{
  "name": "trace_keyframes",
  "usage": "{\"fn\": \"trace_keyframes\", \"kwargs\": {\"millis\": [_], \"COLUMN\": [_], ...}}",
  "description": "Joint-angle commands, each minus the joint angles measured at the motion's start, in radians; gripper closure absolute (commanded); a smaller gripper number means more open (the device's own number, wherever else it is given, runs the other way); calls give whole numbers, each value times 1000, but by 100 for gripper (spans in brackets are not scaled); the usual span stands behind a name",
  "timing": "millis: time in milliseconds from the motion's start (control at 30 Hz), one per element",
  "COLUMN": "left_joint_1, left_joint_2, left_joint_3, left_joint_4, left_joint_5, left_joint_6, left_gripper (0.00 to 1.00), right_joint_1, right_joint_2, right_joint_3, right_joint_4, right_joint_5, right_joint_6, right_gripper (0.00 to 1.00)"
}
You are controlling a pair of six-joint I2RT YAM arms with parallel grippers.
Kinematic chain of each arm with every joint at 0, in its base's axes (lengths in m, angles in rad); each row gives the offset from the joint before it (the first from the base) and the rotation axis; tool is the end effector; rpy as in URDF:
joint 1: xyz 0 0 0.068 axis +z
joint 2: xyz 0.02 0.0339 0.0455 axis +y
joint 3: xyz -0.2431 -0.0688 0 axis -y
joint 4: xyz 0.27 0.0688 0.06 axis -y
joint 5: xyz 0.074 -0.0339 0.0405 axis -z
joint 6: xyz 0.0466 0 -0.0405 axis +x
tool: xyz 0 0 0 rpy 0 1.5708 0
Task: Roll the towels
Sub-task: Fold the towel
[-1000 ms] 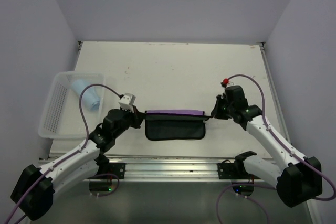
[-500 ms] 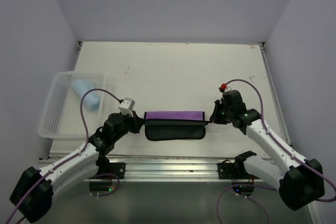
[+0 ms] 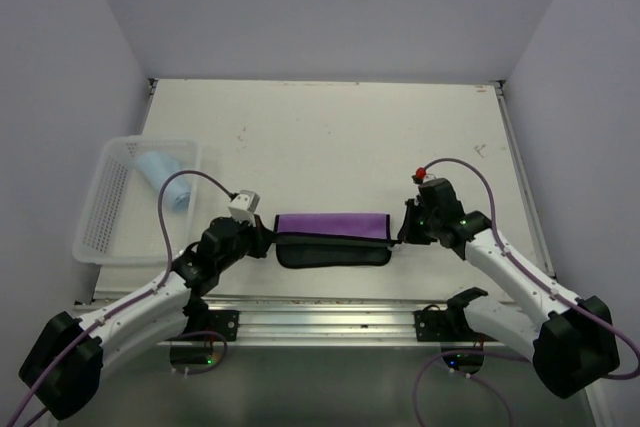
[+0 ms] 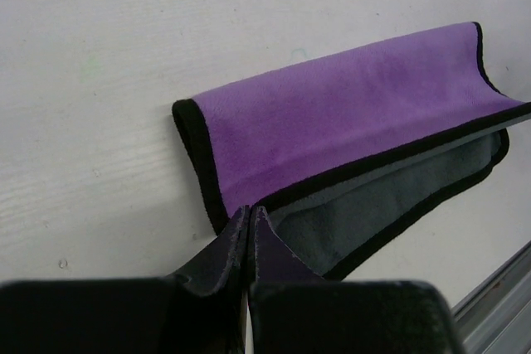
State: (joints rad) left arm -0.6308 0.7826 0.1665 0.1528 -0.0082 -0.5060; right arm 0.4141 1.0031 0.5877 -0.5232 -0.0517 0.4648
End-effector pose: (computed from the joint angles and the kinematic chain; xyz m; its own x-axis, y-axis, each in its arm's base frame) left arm 0.1702 -0.1239 0.1240 -0.5987 -0.1629 -0.7843 0.3358 0.8379 -0.4304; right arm 0.2112 0.0955 0.1672 -0.8528 0.1141 -0.5095 -0.0531 0.9518 0.3021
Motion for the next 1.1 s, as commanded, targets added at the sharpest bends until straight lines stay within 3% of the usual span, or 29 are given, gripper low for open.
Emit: {"fn": "trace_keyframes", "kwargs": {"millis": [0, 200, 233, 600, 933, 1067], "left_joint_1": [-12, -20, -21, -29, -29, -27], "left_joint_2": [3, 9, 10, -88, -94, -46], "left_joint_3": [2, 4, 5, -21, 21, 44], "left_joint_4": [14, 1, -1, -19, -27, -21], "left_joint_5": [-9, -13, -15, -29, -35, -58], "left_joint_6": [-14, -25, -25, -37, -39, -42], "left_gripper": [100, 98, 93, 66, 59, 58], "right_joint_1": [5, 8, 11, 35, 48, 49], "right_joint_2": [6, 17, 19, 38, 63, 60], "right_joint_3": [0, -17, -22, -37, -12, 6], "right_joint_4": [8, 25, 28, 74, 81, 68], "right_joint_5": [-7, -13, -17, -54, -40, -40], "right_joint_6": [8, 12, 12, 18, 29, 25], "right_gripper": [100, 100, 100, 100, 99, 89]}}
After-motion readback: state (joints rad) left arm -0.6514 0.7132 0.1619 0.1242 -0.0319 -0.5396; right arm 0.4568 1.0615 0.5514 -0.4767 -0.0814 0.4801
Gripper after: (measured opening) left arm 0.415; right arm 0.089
